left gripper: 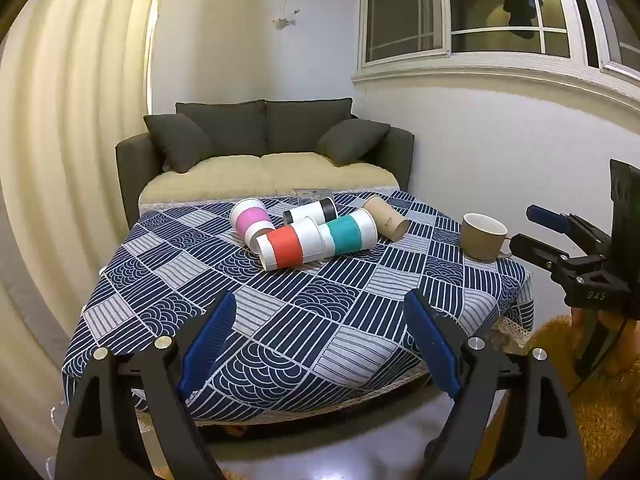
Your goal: Flip cup upright
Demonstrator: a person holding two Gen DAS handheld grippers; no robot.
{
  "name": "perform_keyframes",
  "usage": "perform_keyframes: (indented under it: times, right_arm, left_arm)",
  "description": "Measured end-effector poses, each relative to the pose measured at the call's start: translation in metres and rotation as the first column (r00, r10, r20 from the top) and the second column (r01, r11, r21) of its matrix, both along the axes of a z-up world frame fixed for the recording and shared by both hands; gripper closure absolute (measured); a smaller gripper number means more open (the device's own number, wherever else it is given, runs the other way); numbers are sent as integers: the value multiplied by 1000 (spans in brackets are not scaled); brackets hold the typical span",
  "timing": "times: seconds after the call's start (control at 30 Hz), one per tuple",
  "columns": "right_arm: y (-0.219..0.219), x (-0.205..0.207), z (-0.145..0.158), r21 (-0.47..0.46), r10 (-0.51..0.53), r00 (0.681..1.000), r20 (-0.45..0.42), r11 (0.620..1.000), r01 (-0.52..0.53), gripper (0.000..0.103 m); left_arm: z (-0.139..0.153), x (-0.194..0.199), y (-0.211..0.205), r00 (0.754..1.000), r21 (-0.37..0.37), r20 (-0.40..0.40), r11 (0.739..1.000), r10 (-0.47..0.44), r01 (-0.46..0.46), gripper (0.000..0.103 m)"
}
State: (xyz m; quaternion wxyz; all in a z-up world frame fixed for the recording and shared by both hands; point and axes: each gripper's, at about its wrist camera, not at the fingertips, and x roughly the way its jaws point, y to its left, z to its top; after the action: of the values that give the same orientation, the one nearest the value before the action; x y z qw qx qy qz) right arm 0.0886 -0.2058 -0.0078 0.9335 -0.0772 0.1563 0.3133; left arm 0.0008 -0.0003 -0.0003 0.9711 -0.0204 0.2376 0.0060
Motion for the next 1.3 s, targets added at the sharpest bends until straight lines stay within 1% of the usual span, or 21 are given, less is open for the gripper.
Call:
perform_keyframes:
  times: [0.07,0.13,0.37,0.43,1.13,1.17,1.3]
  right_arm:
    - [0,0,0,3,-1,1000,5,1000,1,5]
    - [0,-1,0,4,1,1000,5,1000,-1,5]
    - [5,2,-2,1,-1,1000,1,1000,1,5]
    - [1,-1,2,5,-2,1000,4,1000,2,5]
    - [1,-1,2,8,-3,1000,7,1000,3,5]
    - [1,-2,2,8,-3,1000,7,1000,3,5]
    - [1,-2,2,7,-4,1000,5,1000,4,5]
  left_arm:
    - [-1,2,0,1000,0,-2,1000,1,-1,19]
    - [0,0,0,1000,-2,15,1000,-2,2,19]
    - [0,0,1,1000,-5,14,1000,-2,2,19]
    - [0,0,0,1000,-5,13,1000,0,0,19]
    - [-4,2,0,1000,-4,13,1000,4,-4,19]
    - [0,-1,1,1000,-3,16,1000,1,-1,19]
    - [0,-2,2,1000,-3,16,1000,1,-1,19]
